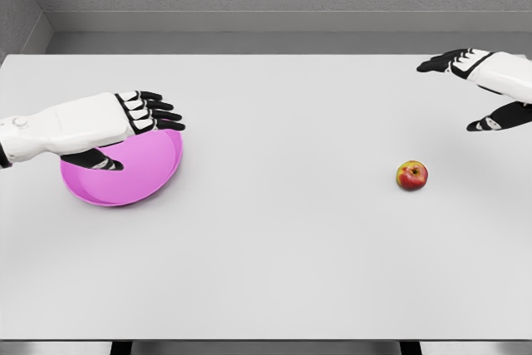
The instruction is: Put the apple on the plate with both arms
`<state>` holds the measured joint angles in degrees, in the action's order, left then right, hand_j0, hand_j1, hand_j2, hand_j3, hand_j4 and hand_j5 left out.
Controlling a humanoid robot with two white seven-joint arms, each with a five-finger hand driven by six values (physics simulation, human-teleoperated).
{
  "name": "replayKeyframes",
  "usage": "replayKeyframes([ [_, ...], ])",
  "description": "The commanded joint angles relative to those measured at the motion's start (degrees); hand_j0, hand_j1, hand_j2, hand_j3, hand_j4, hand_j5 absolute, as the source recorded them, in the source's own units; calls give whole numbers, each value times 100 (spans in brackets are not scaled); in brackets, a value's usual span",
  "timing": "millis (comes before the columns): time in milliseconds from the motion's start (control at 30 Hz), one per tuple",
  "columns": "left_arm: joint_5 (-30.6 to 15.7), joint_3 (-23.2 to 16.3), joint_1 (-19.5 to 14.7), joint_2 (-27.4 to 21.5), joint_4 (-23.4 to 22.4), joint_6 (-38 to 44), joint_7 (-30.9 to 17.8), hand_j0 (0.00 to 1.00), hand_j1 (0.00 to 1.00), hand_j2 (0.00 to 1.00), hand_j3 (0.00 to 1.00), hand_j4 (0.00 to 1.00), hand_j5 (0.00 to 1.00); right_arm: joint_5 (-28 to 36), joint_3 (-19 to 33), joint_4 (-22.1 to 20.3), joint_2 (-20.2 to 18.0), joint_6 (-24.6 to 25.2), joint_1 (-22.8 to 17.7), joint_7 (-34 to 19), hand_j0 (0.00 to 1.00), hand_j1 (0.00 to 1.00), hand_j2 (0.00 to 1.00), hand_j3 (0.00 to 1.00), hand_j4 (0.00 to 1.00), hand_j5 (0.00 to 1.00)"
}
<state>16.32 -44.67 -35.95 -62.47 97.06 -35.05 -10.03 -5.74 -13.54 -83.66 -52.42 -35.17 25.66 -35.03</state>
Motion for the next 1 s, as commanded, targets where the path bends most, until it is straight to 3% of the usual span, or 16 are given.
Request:
replayKeyframes([
  [0,-59,-6,0,16,-30,5,10,100,100,100,100,100,100,30,0,-10,-5,17,-9,3,100,100,100,100,100,100],
  [200,-68,-6,0,25,-56,5,10,100,100,100,100,100,100,65,-17,-1,-23,17,9,3,100,100,100,100,100,100],
  [567,-50,-59,0,25,-47,5,1,100,100,100,100,100,100,575,-237,8,-181,17,-694,3,100,100,100,100,100,100],
  [700,-41,-59,-9,25,-56,5,1,100,100,100,100,100,100,583,-720,8,-260,17,-668,3,100,100,100,100,100,100],
  [967,-41,-59,-26,25,-56,5,1,100,100,100,100,100,100,574,-913,17,-295,17,-642,3,100,100,100,100,100,100],
])
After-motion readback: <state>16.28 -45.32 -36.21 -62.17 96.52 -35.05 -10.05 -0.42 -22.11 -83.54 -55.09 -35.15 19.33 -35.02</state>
